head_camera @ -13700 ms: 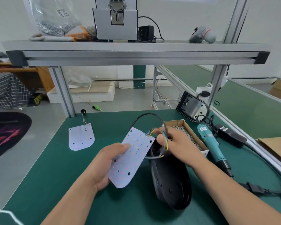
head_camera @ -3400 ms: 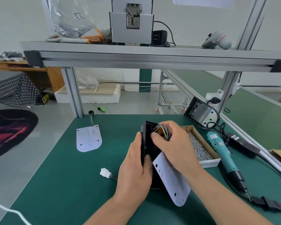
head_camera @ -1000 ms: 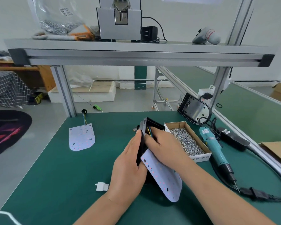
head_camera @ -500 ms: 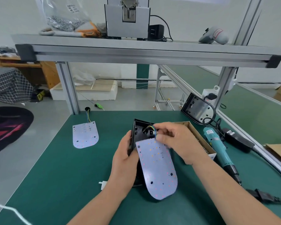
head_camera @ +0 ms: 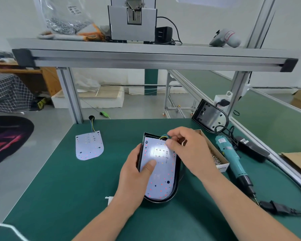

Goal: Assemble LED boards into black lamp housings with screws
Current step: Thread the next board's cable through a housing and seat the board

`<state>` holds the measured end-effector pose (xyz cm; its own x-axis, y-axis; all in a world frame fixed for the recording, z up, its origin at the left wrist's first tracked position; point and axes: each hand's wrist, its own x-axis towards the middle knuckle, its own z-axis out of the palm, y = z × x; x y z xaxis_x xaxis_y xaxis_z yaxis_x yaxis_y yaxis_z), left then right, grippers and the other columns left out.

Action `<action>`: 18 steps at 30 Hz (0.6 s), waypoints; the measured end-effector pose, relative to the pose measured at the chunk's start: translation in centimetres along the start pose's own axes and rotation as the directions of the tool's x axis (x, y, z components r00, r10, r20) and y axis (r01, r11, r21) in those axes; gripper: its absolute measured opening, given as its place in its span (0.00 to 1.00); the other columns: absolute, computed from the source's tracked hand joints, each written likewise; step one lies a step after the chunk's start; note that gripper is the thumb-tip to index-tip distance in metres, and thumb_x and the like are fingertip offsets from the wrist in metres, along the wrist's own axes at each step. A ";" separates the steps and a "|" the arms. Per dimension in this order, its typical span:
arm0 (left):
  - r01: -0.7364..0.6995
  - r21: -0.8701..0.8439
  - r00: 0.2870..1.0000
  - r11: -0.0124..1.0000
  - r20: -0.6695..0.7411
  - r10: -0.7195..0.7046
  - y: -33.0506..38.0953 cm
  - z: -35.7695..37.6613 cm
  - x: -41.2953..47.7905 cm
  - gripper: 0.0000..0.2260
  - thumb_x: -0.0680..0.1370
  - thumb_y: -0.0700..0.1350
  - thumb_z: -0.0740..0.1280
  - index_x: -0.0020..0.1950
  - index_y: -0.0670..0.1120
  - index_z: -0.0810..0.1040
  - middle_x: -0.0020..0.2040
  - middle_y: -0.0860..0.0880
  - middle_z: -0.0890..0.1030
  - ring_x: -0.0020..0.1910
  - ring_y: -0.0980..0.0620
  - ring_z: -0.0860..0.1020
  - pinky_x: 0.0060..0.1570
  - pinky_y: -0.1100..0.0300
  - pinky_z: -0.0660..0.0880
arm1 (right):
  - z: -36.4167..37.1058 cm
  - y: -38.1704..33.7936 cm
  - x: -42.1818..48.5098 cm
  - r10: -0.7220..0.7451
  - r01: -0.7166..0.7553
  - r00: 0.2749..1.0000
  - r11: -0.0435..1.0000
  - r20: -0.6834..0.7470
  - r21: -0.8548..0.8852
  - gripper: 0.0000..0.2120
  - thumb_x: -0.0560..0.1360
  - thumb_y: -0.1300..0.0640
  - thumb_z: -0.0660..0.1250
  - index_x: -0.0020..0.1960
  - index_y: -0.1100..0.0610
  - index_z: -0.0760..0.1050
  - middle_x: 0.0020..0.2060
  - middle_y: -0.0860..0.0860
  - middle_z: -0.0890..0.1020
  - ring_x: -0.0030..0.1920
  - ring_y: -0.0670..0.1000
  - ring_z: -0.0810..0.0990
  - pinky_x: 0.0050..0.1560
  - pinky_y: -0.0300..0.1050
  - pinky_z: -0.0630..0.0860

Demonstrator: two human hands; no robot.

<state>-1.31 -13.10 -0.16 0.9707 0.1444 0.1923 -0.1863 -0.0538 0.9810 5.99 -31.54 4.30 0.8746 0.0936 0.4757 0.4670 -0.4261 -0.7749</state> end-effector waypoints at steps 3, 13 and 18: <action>0.003 -0.060 1.000 0.998 -0.010 -0.003 -0.3 -0.3 0.1 0.22 0.78 0.50 0.71 0.72 0.61 0.76 0.65 0.60 0.83 0.65 0.57 0.81 0.66 0.49 0.77 | -0.2 0.3 0.2 0.018 -0.009 0.997 0.995 -0.081 0.100 0.10 0.76 0.47 0.74 0.57 0.41 0.83 0.53 0.39 0.83 0.53 0.44 0.79 0.55 0.36 0.73; 0.122 -0.353 0.986 0.928 0.152 -0.072 -0.4 -0.9 0.2 0.20 0.78 0.45 0.73 0.71 0.53 0.80 0.67 0.45 0.84 0.66 0.40 0.82 0.65 0.39 0.79 | 1.6 0.8 -2.1 0.222 -0.360 0.894 0.873 0.389 0.330 0.16 0.72 0.53 0.70 0.59 0.48 0.85 0.56 0.47 0.88 0.56 0.46 0.86 0.53 0.42 0.81; 0.119 -0.373 0.984 0.920 0.170 -0.058 -0.4 -1.1 0.2 0.22 0.78 0.44 0.74 0.72 0.51 0.79 0.68 0.44 0.83 0.66 0.39 0.82 0.64 0.41 0.80 | 0.6 0.9 -1.7 0.153 -0.142 0.912 0.988 0.381 -0.057 0.14 0.77 0.58 0.69 0.51 0.37 0.78 0.47 0.32 0.84 0.48 0.30 0.79 0.50 0.34 0.74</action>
<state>-1.23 -12.01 -0.54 0.9915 -0.0234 0.1282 -0.1129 0.3362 0.9350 5.02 -31.54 2.51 0.9185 0.3630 0.1569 0.3302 -0.4857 -0.8094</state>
